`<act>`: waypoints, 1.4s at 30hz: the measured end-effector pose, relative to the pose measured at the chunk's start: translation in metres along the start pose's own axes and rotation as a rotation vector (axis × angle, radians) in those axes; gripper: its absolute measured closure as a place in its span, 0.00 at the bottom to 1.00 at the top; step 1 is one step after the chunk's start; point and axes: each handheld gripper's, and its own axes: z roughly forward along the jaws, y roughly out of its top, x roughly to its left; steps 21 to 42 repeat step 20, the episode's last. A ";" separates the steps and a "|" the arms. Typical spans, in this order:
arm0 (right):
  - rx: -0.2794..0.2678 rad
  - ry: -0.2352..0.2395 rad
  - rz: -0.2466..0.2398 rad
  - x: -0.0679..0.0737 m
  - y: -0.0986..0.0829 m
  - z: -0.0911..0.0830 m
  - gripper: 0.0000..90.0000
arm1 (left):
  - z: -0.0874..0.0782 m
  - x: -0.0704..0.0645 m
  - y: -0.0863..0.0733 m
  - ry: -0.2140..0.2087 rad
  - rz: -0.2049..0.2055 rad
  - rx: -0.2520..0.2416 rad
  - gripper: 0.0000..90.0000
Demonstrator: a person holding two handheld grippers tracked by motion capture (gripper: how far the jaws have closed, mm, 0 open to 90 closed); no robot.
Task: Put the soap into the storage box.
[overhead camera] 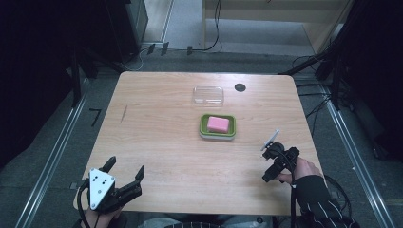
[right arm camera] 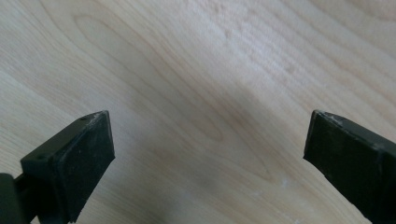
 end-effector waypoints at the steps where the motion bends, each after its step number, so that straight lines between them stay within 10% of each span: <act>1: 0.004 0.001 0.004 0.000 -0.002 0.001 0.02 | 0.000 0.000 0.000 0.001 -0.001 -0.001 0.15; 42: 0.014 -0.004 0.013 0.001 -0.020 0.009 0.02 | 0.003 -0.001 0.001 -0.003 0.003 0.002 0.15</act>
